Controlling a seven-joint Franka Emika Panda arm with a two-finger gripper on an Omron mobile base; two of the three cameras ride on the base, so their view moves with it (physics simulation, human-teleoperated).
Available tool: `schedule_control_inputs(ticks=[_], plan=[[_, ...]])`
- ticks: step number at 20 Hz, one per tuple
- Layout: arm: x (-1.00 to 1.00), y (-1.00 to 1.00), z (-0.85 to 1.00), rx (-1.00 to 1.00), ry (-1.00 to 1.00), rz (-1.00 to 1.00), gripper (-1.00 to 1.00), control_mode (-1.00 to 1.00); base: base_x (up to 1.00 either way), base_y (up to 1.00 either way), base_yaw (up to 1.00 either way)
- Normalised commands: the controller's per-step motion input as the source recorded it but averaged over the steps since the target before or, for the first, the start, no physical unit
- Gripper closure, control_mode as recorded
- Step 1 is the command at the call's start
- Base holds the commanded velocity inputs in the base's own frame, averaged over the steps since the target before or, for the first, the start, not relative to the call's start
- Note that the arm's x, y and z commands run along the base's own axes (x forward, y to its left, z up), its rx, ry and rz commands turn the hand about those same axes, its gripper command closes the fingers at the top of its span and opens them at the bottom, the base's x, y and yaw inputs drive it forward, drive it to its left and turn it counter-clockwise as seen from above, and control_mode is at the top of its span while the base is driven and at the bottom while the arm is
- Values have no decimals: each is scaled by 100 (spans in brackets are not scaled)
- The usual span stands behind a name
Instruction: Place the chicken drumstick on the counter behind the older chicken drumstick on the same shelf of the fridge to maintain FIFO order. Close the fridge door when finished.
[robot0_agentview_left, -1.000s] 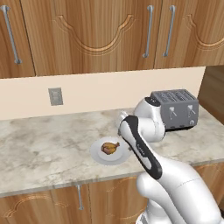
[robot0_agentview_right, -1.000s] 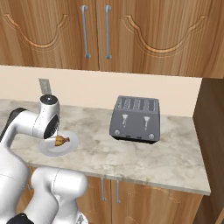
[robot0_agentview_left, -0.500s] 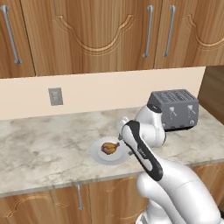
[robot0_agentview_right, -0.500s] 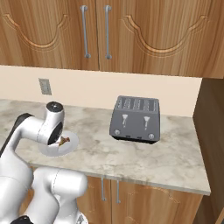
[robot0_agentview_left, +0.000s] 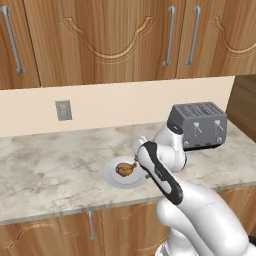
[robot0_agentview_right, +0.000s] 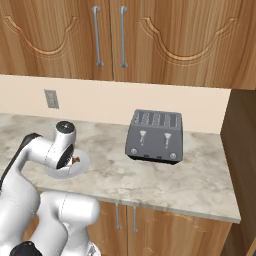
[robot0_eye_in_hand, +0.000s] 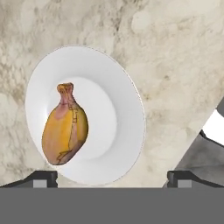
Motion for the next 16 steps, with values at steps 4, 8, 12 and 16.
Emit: schedule_control_inputs(ticks=[4,8,12,16], plan=[[43,0,-13,0,6,0,-100,-100,0,0,0],[49,0,-14,1,11,0,-100,-100,0,0,0],[50,1,-13,1,16,0,-100,-100,0,0,0],[33,16,-25,0,16,0,-100,-100,0,0,0]])
